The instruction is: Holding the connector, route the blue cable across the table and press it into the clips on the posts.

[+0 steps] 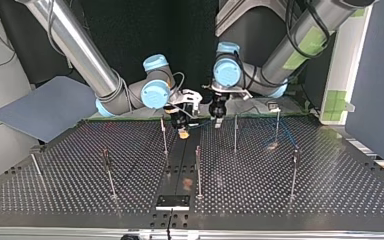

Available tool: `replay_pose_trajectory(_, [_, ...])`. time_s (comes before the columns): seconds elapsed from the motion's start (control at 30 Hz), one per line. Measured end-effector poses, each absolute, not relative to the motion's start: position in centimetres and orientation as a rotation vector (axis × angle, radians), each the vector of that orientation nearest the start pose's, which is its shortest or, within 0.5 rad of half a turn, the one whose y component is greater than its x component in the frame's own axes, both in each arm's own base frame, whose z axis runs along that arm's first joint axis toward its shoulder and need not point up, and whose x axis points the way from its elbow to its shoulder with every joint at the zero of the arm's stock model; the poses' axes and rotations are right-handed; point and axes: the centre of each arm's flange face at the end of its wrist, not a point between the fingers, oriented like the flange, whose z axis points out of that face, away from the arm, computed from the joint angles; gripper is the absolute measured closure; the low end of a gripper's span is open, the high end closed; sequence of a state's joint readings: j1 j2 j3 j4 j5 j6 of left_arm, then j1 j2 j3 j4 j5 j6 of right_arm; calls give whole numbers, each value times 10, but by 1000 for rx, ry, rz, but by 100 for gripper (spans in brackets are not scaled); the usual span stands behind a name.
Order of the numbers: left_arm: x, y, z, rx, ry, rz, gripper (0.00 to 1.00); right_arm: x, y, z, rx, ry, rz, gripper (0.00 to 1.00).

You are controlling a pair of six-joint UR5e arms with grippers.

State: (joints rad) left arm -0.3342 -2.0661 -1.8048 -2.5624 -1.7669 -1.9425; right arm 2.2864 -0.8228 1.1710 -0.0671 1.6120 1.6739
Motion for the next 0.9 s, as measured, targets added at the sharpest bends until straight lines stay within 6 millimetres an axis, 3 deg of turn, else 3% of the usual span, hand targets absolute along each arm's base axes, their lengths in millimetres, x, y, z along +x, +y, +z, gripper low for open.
replay_pose_trajectory(0.3, [530,-302,182,-195,1666,-386,1,574,-463,217,-2617,1404,-2059,100])
replay_pose_trajectory(0.7, [551,-310,156,-194,1718,-376,1,576,-462,217,-2611,1378,-2060,100])
replay_pose_trajectory(0.9, [552,-311,153,-204,1731,-344,3,576,-462,217,-2611,1376,-2060,100])
